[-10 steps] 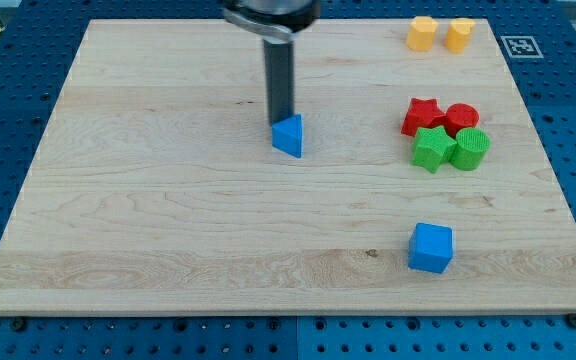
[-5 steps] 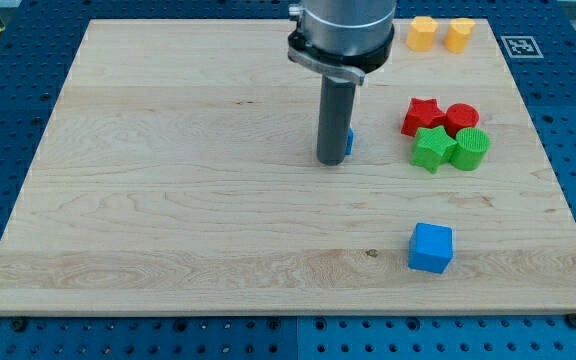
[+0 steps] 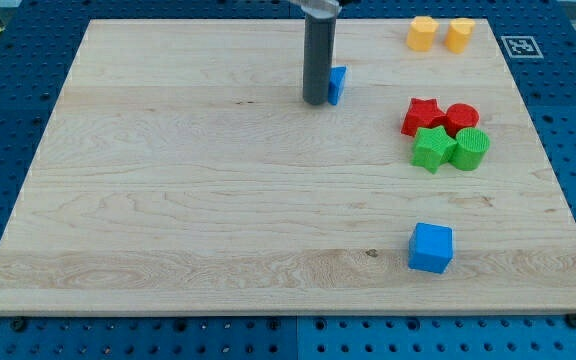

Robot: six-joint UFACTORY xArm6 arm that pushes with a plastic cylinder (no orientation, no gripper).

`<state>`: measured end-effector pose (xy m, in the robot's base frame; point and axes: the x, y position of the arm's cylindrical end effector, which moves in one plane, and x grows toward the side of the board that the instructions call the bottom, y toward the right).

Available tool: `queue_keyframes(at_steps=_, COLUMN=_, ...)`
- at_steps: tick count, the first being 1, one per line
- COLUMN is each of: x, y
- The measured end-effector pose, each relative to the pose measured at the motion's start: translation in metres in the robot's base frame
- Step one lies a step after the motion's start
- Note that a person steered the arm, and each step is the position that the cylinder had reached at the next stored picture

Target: Move the blue triangle into the bottom side of the yellow heart

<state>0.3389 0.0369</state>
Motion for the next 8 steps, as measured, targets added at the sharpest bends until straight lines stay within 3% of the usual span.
queue_keyframes(at_steps=2, x=-0.056, y=0.068)
queue_keyframes(at_steps=5, x=-0.102, y=0.081)
queue_keyframes(at_steps=8, x=-0.056, y=0.09)
